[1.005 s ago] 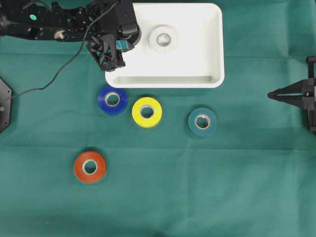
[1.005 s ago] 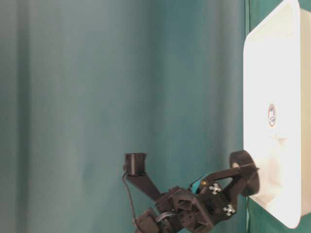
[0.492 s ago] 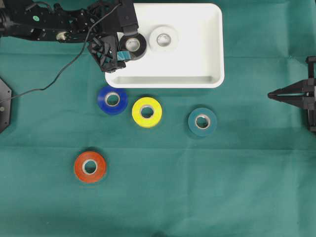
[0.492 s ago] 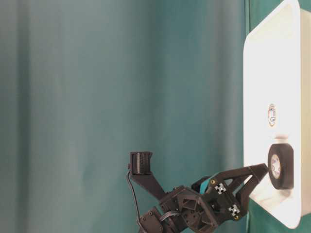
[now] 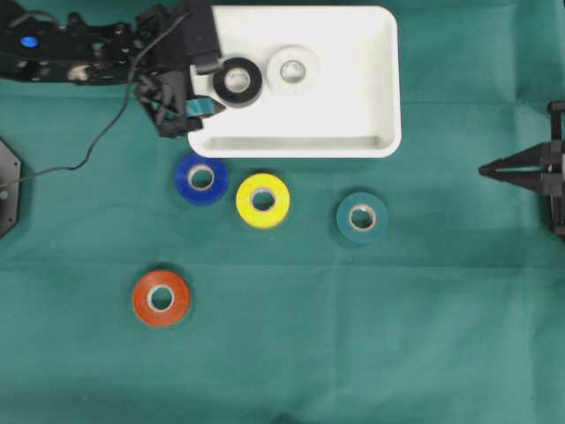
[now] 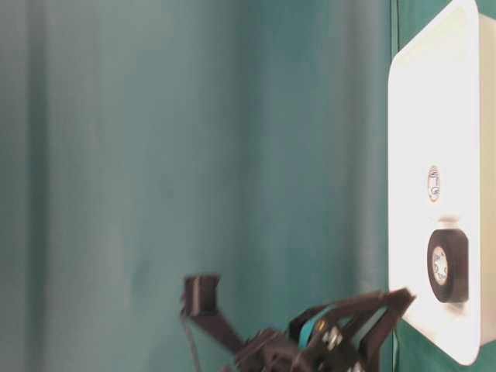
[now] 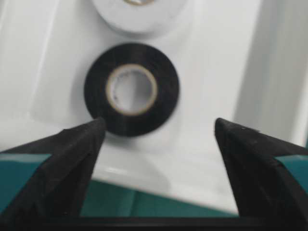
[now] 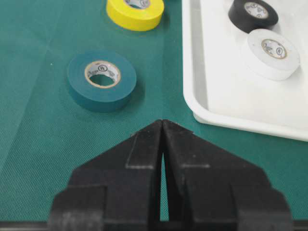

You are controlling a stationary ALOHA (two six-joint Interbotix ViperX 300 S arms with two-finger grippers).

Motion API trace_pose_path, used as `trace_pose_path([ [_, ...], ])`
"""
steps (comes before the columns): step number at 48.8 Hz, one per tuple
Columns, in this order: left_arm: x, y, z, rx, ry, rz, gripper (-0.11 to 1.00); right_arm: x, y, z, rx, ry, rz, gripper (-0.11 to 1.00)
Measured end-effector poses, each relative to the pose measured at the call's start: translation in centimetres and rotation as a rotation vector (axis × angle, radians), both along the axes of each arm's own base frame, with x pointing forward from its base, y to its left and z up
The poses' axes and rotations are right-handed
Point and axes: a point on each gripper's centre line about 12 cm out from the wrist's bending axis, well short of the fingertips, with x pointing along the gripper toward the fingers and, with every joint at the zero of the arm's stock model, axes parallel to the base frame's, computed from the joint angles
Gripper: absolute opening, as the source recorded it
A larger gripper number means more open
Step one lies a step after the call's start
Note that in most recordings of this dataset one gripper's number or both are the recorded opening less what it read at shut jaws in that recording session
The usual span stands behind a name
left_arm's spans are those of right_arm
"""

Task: Put the tape into the white case with the left arm.
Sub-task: 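Open the left gripper and retract it to the left edge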

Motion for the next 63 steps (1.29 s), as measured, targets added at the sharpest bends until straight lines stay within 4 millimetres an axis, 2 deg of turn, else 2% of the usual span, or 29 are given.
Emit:
trace_pose_path([
  [19,-4.8,-3.3,1.8,0.016,-0.061,-0.041,0.92,0.0,0.0,0.0,0.001,-0.002,0.000,-0.09],
  [36,-8.8,-6.4,2.2,0.030,-0.118,-0.112,0.92,0.0,0.0,-0.1,0.001,0.000,0.000,-0.09],
  [51,-12.3,-7.8,2.2,0.038,-0.187,-0.125,0.92,0.0,0.0,-0.1,0.001,-0.002,0.000,-0.09],
  [63,-13.6,-8.1,2.6,0.052,-0.244,-0.124,0.92,0.0,0.0,-0.1,0.001,-0.002,0.000,-0.10],
])
